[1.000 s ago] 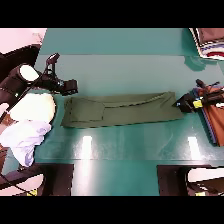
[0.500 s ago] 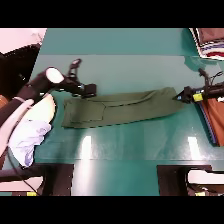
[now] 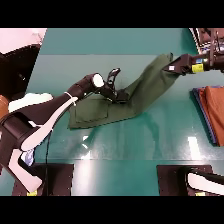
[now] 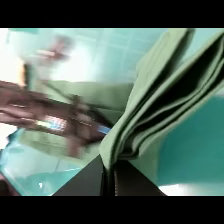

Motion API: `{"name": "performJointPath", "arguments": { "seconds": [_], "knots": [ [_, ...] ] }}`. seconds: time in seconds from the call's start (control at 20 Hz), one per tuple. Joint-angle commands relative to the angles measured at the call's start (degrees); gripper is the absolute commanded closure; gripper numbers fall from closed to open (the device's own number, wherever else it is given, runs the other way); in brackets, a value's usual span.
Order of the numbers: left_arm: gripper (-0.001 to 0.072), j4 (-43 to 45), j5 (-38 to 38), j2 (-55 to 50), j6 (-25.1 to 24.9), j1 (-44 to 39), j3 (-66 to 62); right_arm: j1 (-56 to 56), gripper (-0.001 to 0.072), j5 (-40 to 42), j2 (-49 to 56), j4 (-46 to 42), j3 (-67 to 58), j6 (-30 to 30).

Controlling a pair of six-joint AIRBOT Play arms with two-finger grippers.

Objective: Fold the shirts.

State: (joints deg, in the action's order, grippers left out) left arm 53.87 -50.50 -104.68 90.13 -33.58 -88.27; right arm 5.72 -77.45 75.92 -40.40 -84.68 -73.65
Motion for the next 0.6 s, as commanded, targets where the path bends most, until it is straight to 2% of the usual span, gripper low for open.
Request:
{"name": "performJointPath", "arguments": {
  "seconds": [0.0,0.35,0.55],
  "knots": [
    [0.0684,0.09,-0.76,-2.32,0.09,-1.14,-1.73,6.49,0.0693,1.84,-0.44,0.44,-3.65,-2.45],
    [0.0684,1.97,-3.21,-0.83,-0.04,1.36,-1.79,14.99,0.0693,8.24,0.52,6.36,-3.61,-0.79],
    [0.0683,11.19,-9.4,8.72,-0.11,10.14,-1.79,23.21,0.0693,13.62,2.38,6.38,-3.61,0.83]
  ]
}}
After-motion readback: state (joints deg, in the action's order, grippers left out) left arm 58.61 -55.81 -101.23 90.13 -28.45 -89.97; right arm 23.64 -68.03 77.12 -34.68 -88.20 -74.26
